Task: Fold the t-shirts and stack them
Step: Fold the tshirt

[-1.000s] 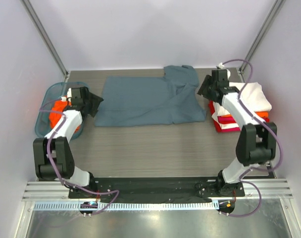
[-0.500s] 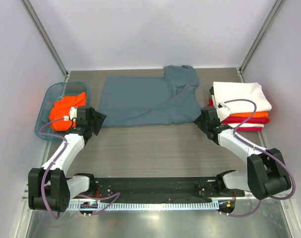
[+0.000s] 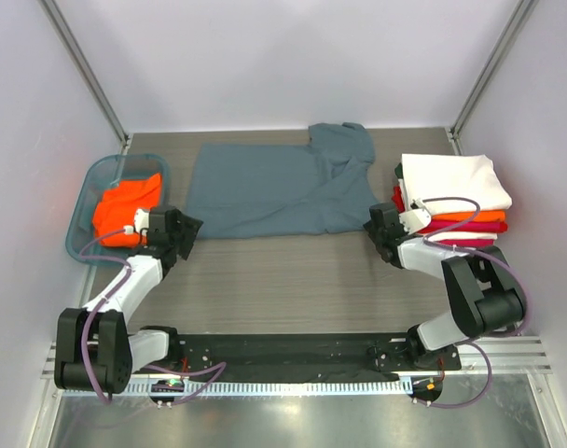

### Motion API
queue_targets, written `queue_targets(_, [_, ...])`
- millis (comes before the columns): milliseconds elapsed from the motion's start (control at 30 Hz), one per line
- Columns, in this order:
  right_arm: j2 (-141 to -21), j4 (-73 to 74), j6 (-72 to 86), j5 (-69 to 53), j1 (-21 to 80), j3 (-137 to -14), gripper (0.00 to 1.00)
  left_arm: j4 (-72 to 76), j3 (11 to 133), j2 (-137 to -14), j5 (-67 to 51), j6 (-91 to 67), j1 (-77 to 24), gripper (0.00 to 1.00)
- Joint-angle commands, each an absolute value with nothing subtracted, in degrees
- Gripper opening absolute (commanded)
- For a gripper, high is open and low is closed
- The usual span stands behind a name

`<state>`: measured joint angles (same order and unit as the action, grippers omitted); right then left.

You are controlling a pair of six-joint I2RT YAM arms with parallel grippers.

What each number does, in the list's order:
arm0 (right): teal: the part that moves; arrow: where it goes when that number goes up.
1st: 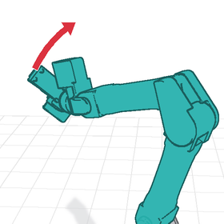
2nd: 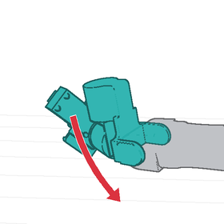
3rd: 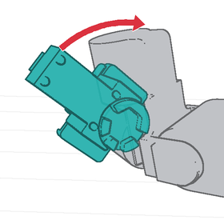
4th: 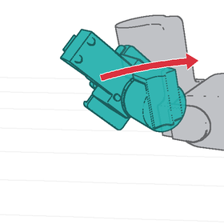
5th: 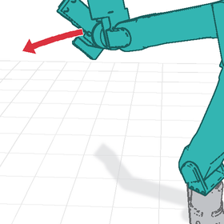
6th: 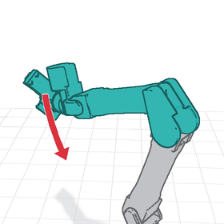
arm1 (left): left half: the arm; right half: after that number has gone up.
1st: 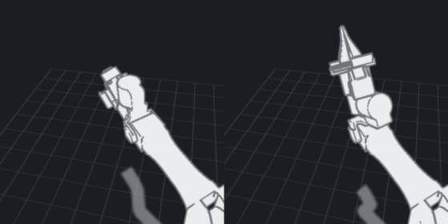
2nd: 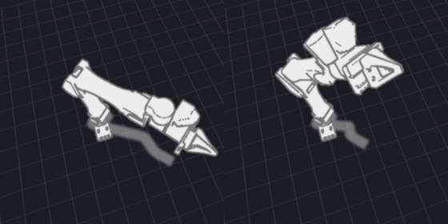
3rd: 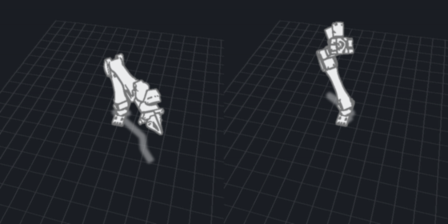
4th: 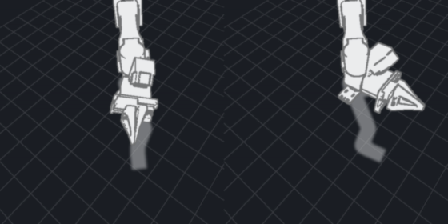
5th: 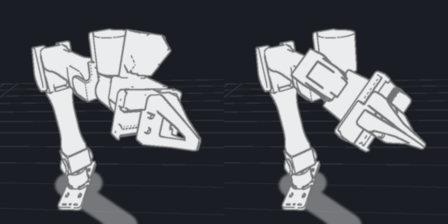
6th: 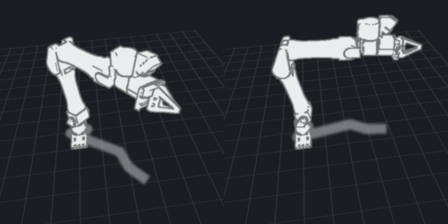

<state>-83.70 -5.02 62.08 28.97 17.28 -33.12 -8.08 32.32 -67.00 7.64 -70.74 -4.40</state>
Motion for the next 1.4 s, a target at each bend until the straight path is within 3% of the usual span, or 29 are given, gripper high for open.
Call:
queue_targets(0, [-86.2, -9.0, 64.8, 33.7, 17.8, -35.7, 0.57, -4.3, 32.0, -67.3, 9.8, -71.5, -4.6, 0.69])
queue_targets(167, [-88.3, -9.2, 65.0, 38.6, 17.6, -36.5, 0.51, -4.0, 31.4, -66.8, 11.6, -71.5, -4.6, 0.68])
queue_targets(300, [-89.1, -6.6, 63.1, 42.7, 17.7, -38.3, 0.22, -3.3, 30.6, -66.7, 12.8, -71.5, -4.6, 0.67])
queue_targets(333, [-89.0, -6.3, 63.0, 43.4, 17.6, -38.3, 0.09, -3.1, 30.4, -66.8, 13.0, -71.5, -4.7, 0.66])
queue_targets(400, [-87.5, -5.1, 62.8, 44.7, 17.6, -37.8, 0.01, -2.8, 30.0, -67.0, 13.0, -71.6, -4.6, 0.66])
queue_targets(833, [-70.6, -1.0, 62.3, 43.6, 17.7, -26.0, 0.01, -0.3, 28.0, -69.9, 12.7, -72.0, -4.7, 0.61])
queue_targets(1367, [-67.6, -1.1, 60.4, 41.0, 17.6, -24.8, 0.01, 12.5, 27.2, -81.1, 15.9, -74.8, -5.8, 0.47])
